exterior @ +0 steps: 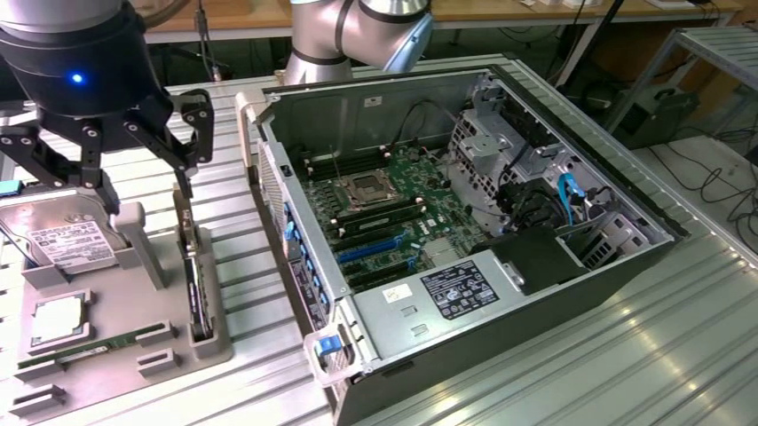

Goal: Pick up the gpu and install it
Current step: 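Pick up the gpu and move the gpu toward the slot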

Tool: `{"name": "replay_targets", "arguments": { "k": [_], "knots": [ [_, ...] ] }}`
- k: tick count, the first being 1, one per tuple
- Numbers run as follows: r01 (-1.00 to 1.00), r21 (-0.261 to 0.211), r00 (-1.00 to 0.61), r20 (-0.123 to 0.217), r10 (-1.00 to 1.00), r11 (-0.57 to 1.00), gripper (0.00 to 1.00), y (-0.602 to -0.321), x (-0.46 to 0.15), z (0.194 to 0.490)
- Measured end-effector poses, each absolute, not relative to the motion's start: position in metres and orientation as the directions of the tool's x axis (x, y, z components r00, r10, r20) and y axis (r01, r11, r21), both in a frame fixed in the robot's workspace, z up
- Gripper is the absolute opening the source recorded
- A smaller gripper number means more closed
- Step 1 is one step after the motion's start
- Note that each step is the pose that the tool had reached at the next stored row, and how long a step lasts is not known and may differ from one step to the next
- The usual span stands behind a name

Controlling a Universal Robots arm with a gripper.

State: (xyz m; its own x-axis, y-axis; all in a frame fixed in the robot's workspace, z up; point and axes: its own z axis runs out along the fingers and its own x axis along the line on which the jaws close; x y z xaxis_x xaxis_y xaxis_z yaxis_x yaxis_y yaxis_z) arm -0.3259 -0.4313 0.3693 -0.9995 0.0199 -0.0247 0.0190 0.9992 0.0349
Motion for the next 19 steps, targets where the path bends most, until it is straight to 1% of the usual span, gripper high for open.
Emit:
{"name": "replay_targets", "arguments": {
  "k": [19],
  "knots": [
    [0.019,0.035,-0.999,-0.025,0.020,0.999,0.66,-0.4314,-0.3259,0.3589]
  ]
}}
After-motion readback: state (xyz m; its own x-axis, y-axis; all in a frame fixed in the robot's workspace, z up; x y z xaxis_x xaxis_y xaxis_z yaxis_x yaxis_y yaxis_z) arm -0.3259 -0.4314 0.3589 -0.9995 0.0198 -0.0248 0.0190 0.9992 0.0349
